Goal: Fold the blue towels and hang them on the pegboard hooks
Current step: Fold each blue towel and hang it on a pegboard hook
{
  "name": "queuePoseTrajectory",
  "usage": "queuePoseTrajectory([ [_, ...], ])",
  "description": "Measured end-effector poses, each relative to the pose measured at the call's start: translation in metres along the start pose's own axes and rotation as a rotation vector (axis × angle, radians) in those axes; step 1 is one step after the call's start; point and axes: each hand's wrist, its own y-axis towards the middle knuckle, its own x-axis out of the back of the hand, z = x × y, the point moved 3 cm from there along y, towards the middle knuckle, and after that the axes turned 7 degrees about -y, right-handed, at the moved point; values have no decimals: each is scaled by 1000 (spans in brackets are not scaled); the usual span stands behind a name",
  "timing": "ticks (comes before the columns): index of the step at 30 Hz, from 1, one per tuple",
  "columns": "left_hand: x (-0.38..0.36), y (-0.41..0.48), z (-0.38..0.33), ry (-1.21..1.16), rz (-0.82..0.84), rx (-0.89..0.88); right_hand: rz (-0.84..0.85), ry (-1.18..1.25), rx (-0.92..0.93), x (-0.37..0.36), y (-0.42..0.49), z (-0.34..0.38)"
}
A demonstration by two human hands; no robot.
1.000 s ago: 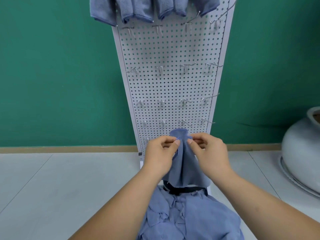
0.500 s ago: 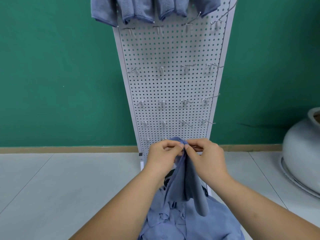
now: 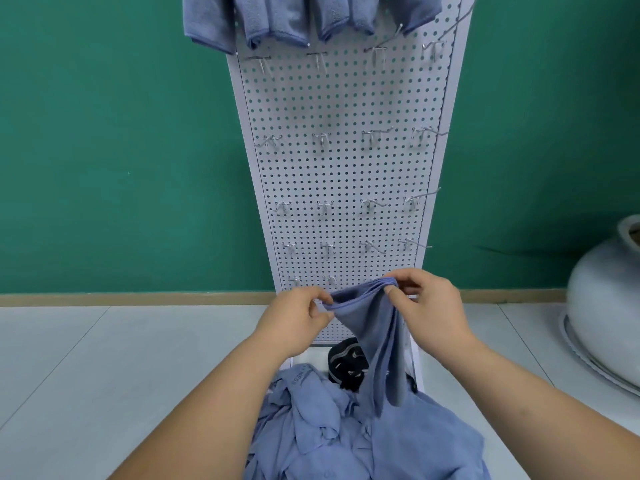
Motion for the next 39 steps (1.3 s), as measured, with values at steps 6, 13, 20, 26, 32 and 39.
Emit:
queuePoseTrajectory([
  [6, 11, 5, -10, 257, -165, -150, 110, -442, 79, 13, 8, -11],
  [13, 8, 4, -13, 248, -157, -159, 243, -570, 56, 17, 9, -16],
  [20, 11, 4, -11, 117, -150, -80, 266, -301, 97, 19, 8, -21],
  [26, -1, 5, -16, 303, -20, -136, 291, -78, 113, 4, -1, -6],
  [32, -12, 0, -30, -160, 132, -236, 318, 44, 209, -12, -12, 13],
  [39, -10, -5, -39, -209, 19, -303, 318, 137, 121, -12, -15, 16],
])
